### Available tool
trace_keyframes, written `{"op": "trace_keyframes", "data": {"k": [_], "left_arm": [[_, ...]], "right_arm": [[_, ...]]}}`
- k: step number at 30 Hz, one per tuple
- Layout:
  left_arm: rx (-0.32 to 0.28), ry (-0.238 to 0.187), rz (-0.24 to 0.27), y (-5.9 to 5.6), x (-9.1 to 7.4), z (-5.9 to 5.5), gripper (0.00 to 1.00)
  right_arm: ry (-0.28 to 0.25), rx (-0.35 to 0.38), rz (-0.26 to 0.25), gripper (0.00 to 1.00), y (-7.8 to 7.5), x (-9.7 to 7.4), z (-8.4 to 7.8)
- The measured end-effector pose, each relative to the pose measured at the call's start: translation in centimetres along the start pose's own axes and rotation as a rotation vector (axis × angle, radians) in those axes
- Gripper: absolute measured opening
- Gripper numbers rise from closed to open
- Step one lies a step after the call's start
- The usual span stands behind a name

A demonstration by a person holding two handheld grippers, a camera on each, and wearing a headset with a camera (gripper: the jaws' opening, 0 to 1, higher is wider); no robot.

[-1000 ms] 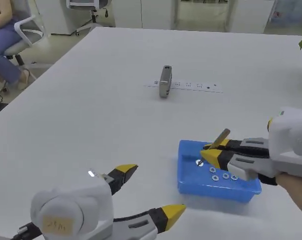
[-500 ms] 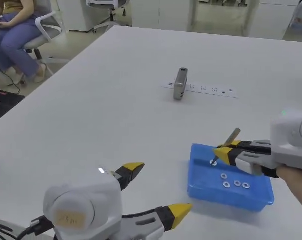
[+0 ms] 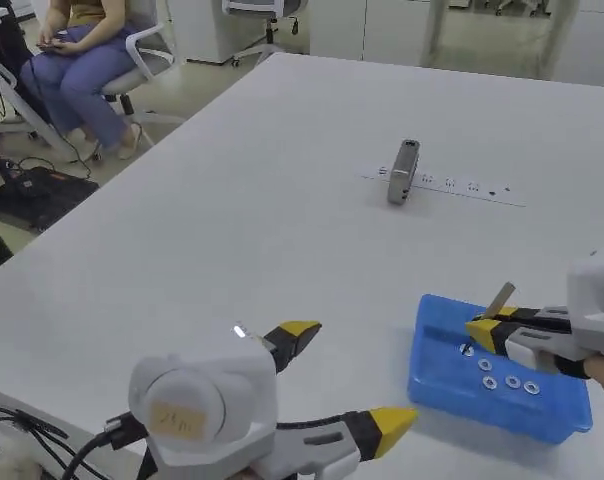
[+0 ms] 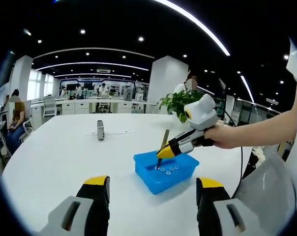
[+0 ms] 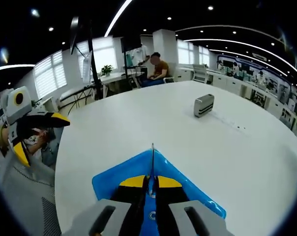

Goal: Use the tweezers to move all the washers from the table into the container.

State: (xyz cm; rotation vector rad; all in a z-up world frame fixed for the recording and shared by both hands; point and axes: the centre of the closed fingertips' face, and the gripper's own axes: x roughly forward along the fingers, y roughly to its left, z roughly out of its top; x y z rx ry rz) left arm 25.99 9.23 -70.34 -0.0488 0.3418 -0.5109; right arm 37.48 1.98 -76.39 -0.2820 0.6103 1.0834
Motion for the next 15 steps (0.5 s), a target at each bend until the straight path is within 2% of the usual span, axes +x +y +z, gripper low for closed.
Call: {"op": "trace_keyframes", "data": {"k": [4,10,15], "left_arm": [[0.008,0.005,0.005,0.1,0.0,-0.1,0.73],[-0.012,-0.004,0.017,0.5,-0.1,-0.1,0.72],[-0.001,0.004,0.014,0.4,-0.1,-0.2,0.72]], "right_arm": [[0.021,-0.009,0.013,0.03,0.4,0.3,-0.6],[0.045,-0.028,0.019,0.03,0.8,0.6,-1.3],[0.041,-0.026,0.018,0.04,0.8,0.5,-1.2]]}}
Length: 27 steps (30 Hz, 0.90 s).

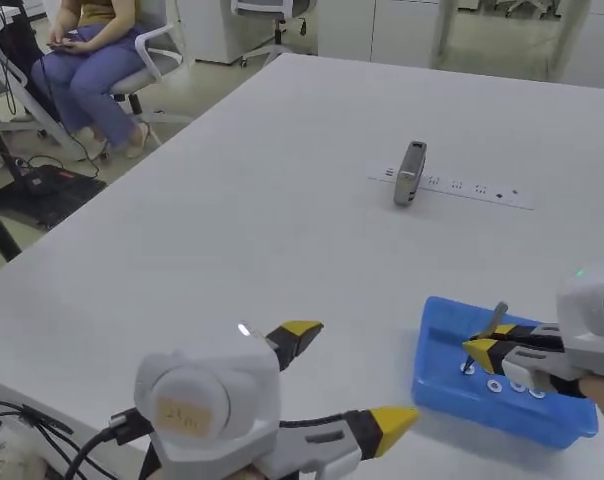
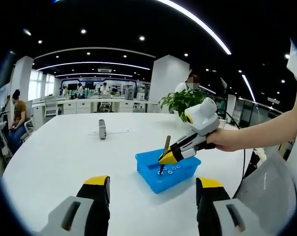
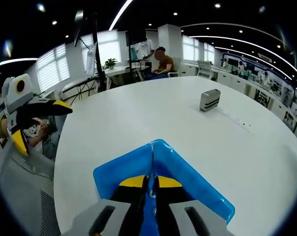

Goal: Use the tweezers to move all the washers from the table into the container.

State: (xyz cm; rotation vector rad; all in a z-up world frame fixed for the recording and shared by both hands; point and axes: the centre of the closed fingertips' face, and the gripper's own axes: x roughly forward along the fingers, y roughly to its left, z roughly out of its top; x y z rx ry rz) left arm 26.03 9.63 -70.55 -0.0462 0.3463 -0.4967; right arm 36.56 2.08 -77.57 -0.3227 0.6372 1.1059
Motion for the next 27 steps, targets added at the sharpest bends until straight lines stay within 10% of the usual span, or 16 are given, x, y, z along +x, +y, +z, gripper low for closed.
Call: {"op": "trace_keyframes", "data": {"k": [14,27], "left_arm": [[0.018,0.007,-0.018,-0.5,0.1,0.0,0.71],[0.032,0.019,-0.038,-0.8,0.3,-0.3,0.71]], "right_arm": [[-0.189,-0.001,-0.041,0.04,0.0,-3.8,3.8],[-0.301,-0.067,0.022,0.03,4.2,-9.5,4.6]]}}
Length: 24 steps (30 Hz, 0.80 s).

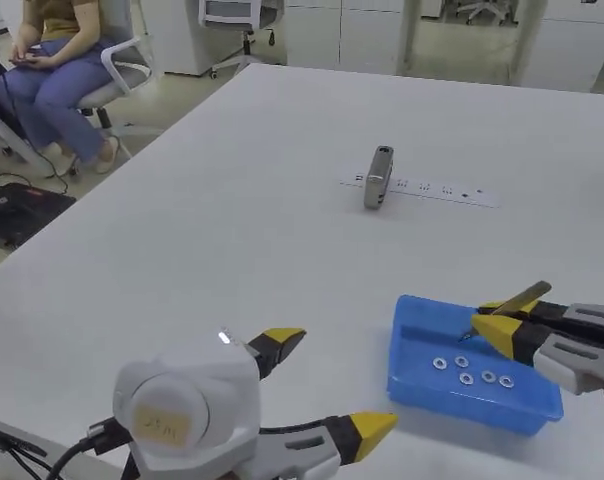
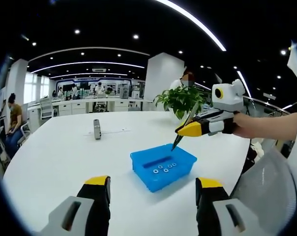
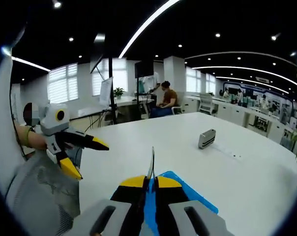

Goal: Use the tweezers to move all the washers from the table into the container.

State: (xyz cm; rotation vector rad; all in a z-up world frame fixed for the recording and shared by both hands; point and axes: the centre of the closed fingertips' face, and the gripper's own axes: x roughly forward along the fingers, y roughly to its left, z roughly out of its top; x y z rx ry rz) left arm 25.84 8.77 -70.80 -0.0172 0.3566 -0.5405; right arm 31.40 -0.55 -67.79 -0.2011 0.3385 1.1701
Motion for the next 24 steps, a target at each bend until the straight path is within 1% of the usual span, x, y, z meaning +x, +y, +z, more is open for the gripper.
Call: {"op": "trace_keyframes", "data": {"k": [1,3,4,6,7,8,10,12,13,15,16,18,21,23,24], "left_arm": [[0.002,0.001,-0.002,-0.1,0.0,0.0,0.71],[0.005,0.004,-0.006,-0.3,0.1,0.0,0.71],[0.006,0.005,-0.007,-0.3,0.1,0.0,0.71],[0.009,0.006,-0.009,-0.3,0.1,0.0,0.71],[0.009,0.006,-0.010,-0.4,0.1,0.0,0.71],[0.010,0.006,-0.010,-0.4,0.1,0.0,0.71],[0.010,0.006,-0.010,-0.4,0.1,0.0,0.71],[0.008,0.006,-0.012,-0.4,0.1,0.0,0.71],[0.008,0.007,-0.012,-0.4,0.1,0.0,0.71],[0.009,0.008,-0.015,-0.4,0.1,-0.1,0.71],[0.011,0.009,-0.017,-0.5,0.1,-0.1,0.71],[0.016,0.013,-0.017,-0.6,0.1,-0.1,0.71],[0.019,0.015,-0.016,-0.6,0.1,-0.1,0.71],[0.017,0.016,-0.015,-0.6,0.1,-0.2,0.71],[0.018,0.017,-0.014,-0.6,0.1,-0.2,0.71]], "right_arm": [[-0.002,0.003,0.011,0.03,0.4,-0.3,-0.1],[0.015,0.003,0.037,0.03,1.2,-0.8,-1.0],[0.037,-0.007,0.053,0.03,1.7,-1.2,-1.7],[0.062,-0.009,0.062,0.03,2.1,-1.6,-2.8],[0.078,0.006,0.072,0.03,2.4,-1.9,-3.7],[0.084,0.014,0.075,0.03,2.6,-2.1,-4.2],[0.114,0.041,0.078,0.03,3.0,-2.7,-5.7],[0.149,0.051,0.074,0.03,3.1,-3.3,-7.2],[0.180,0.044,0.068,0.03,3.1,-3.6,-8.1],[0.237,0.035,0.064,0.03,3.3,-4.1,-9.4],[0.275,0.021,0.057,0.03,3.2,-4.4,-10.2],[0.331,-0.001,0.056,0.03,3.1,-4.7,-11.5],[0.377,-0.041,0.064,0.03,3.2,-4.6,-12.3],[0.394,-0.062,0.069,0.03,3.3,-4.2,-12.6],[0.409,-0.080,0.076,0.03,3.3,-4.0,-13.0]]}}
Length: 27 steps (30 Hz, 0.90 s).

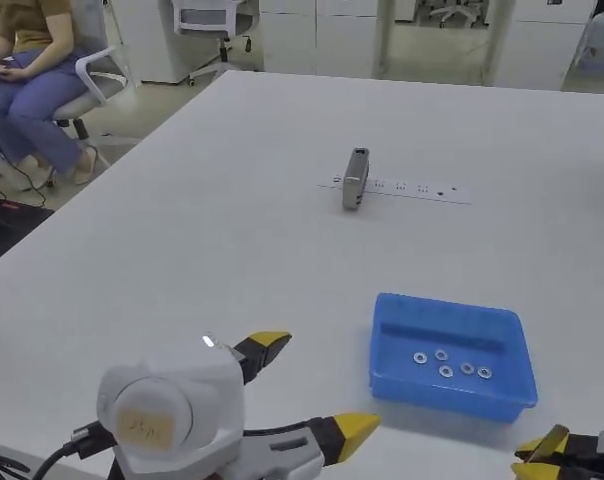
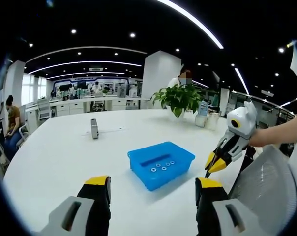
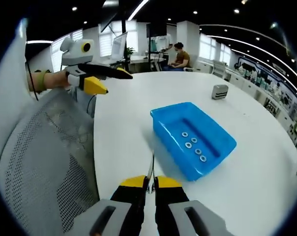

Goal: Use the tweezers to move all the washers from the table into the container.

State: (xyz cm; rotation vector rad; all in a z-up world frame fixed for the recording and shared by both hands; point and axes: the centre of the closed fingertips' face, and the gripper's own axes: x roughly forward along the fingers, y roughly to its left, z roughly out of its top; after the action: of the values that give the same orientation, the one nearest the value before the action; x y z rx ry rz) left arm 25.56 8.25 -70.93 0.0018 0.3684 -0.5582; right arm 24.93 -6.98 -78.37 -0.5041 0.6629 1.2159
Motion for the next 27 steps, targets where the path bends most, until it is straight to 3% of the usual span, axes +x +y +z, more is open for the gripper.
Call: {"op": "trace_keyframes", "data": {"k": [2,3,6,12,18,25,27], "left_arm": [[0.001,0.002,0.001,0.0,0.0,0.0,0.71],[0.001,0.004,0.001,0.0,0.0,-0.1,0.71],[0.003,0.006,0.002,0.0,0.0,-0.1,0.70],[0.004,0.007,0.005,-0.1,0.0,0.0,0.70],[0.004,0.012,0.008,-0.1,0.0,0.0,0.70],[0.005,0.012,0.015,0.0,0.0,0.0,0.70],[0.004,0.015,0.017,0.1,0.0,-0.1,0.70]], "right_arm": [[0.024,-0.022,0.004,0.03,0.1,0.7,-0.2],[0.001,-0.023,0.001,0.02,0.1,0.9,0.6],[0.023,-0.064,0.011,0.02,0.1,2.0,1.0],[0.065,-0.196,0.080,0.02,1.3,4.8,1.4],[0.098,-0.281,0.148,0.03,2.2,6.3,0.8],[0.080,-0.307,0.186,0.03,2.5,6.9,0.4],[0.047,-0.292,0.198,0.03,2.6,6.9,0.5]]}}
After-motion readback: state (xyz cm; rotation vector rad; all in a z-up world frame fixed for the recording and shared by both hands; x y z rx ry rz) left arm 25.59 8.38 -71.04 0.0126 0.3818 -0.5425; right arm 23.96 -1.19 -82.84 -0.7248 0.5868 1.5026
